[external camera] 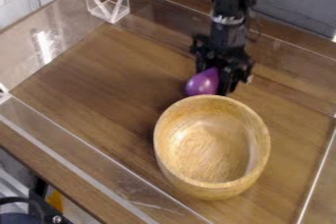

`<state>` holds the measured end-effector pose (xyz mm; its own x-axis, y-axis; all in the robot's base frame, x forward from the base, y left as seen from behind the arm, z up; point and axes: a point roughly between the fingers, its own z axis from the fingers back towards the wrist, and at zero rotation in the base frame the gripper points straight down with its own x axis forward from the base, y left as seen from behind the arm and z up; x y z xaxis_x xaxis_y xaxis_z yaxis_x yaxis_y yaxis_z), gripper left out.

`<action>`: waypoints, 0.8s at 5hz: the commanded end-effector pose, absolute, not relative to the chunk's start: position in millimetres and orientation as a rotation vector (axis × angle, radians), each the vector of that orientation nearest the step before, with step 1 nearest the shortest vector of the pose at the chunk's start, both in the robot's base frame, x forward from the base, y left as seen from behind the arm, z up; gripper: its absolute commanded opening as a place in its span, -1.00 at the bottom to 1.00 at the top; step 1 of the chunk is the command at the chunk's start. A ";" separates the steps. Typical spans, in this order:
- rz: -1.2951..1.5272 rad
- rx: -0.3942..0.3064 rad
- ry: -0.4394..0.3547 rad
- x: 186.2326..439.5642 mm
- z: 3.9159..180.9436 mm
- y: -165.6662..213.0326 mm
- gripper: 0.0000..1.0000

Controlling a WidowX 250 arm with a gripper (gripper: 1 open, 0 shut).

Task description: Remove the purple eggplant from inside the brown bowl and put it on the table

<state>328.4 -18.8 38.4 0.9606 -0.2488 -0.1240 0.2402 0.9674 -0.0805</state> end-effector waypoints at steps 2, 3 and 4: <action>-0.202 -0.044 0.076 336.3 93.9 0.6 -1.00; -0.129 -0.037 0.081 334.6 105.5 9.9 -1.00; -0.100 -0.041 0.064 331.8 117.4 14.0 -1.00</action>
<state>323.5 9.9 90.5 0.9818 -0.1116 -0.1534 0.1042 0.9930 -0.0558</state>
